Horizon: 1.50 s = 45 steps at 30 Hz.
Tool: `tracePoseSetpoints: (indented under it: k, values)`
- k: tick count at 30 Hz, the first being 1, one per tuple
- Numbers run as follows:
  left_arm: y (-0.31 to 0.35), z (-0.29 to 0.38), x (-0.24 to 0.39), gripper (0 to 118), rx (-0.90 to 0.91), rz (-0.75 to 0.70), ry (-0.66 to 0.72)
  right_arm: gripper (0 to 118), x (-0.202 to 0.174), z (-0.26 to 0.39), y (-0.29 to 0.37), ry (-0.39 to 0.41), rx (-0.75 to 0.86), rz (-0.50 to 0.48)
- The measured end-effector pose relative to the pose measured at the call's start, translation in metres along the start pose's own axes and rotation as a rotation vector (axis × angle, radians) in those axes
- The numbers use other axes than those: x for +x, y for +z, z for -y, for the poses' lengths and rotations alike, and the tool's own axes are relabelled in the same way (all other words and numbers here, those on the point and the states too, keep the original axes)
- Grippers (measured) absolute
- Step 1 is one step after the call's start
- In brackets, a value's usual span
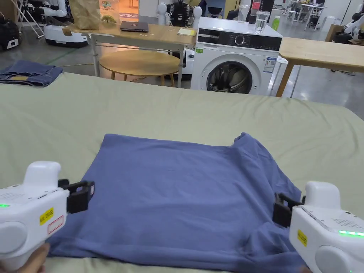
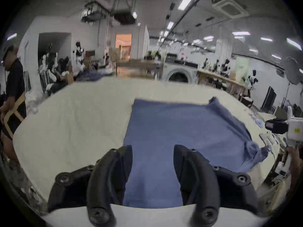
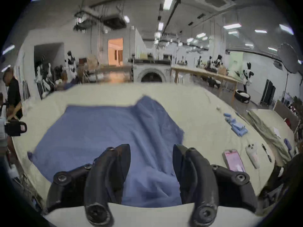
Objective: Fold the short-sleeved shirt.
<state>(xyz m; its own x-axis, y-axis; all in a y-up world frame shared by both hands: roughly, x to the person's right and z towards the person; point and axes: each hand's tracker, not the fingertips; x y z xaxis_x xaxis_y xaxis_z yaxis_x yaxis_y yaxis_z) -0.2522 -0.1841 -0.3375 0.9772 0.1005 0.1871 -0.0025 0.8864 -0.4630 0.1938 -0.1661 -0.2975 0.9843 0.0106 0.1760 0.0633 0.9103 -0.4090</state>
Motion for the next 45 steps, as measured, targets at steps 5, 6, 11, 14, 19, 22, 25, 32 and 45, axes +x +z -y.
tracePoseSetpoints:
  k: [5,6,11,14,19,22,25,32,45]
  values:
    - [0.006,-0.002,0.032,50,0.195,-0.036,-0.024,3,-0.042,-0.004,0.012,-0.017,0.189,-0.009]
    - [0.005,-0.002,0.037,42,0.214,-0.041,-0.036,2,-0.048,-0.004,0.014,-0.016,0.202,-0.01]
    - [0.004,0.001,0.05,0,0.231,-0.024,-0.028,0,-0.065,0.001,0.015,-0.008,0.219,-0.033]
    - [0.004,0.002,0.049,0,0.226,-0.025,-0.026,0,-0.068,0.003,0.018,-0.019,0.224,-0.029]
    - [0.011,0.003,0.039,0,0.318,-0.062,-0.021,0,-0.063,0.006,0.019,-0.034,0.228,-0.007]
    - [0.012,0.001,0.033,0,0.26,-0.13,-0.058,0,-0.061,0.008,0.02,-0.01,0.233,0.007]
    - [0.017,-0.001,0.017,0,0.12,-0.066,-0.012,0,-0.059,0.007,0.018,0.018,0.199,-0.013]
    - [0.002,0.02,-0.04,0,-0.289,-0.081,0.095,0,-0.049,0.017,0.006,0.028,0.112,-0.019]
    - [-0.036,0.062,-0.078,52,-0.594,-0.13,0.215,0,-0.046,0.037,-0.003,0.003,-0.02,-0.064]
